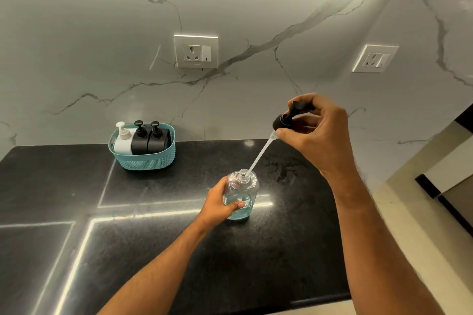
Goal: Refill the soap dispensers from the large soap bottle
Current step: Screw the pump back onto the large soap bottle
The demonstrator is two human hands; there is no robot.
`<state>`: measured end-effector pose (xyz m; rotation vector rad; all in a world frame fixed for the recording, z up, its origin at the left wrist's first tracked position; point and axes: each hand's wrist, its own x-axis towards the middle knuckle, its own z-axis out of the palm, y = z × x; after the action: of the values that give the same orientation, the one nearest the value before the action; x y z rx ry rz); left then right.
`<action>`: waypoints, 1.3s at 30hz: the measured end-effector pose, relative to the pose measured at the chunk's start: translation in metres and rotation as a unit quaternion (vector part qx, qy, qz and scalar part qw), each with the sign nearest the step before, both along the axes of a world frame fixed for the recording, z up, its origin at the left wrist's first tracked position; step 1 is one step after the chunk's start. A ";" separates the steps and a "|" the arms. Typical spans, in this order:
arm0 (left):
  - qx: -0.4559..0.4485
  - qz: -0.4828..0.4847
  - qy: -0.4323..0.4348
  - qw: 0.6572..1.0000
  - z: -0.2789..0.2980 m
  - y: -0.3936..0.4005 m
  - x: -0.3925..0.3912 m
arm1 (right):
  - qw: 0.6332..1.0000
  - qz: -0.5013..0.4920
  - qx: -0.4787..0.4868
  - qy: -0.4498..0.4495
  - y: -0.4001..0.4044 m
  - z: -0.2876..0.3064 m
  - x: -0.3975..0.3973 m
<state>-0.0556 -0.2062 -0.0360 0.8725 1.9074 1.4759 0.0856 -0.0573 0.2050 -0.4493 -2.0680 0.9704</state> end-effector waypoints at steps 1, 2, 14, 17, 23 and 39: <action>-0.001 0.000 0.000 1.000 0.000 0.000 0.000 | 1.000 0.005 0.003 -0.007 -0.001 -0.003 -0.003; -0.001 -0.001 0.001 1.000 0.000 0.000 0.000 | 1.000 0.011 0.009 -0.016 -0.003 -0.008 -0.007; 0.016 -0.008 0.015 1.000 -0.001 -0.001 -0.001 | 0.988 0.045 0.010 -0.148 -0.017 -0.121 -0.043; 0.024 -0.001 0.020 1.000 0.001 -0.001 -0.001 | 0.988 0.046 0.004 -0.150 -0.017 -0.130 -0.044; 0.030 0.002 0.030 0.999 0.000 0.001 -0.003 | 0.985 0.039 -0.018 -0.165 -0.015 -0.144 -0.037; 0.031 0.009 0.036 0.999 -0.011 0.004 -0.006 | 0.989 0.019 -0.073 -0.127 -0.021 -0.161 -0.033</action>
<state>-0.0612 -0.2019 -0.0472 0.9501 1.9359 1.5411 0.0528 -0.0779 0.0439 -0.6401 -2.2463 1.1406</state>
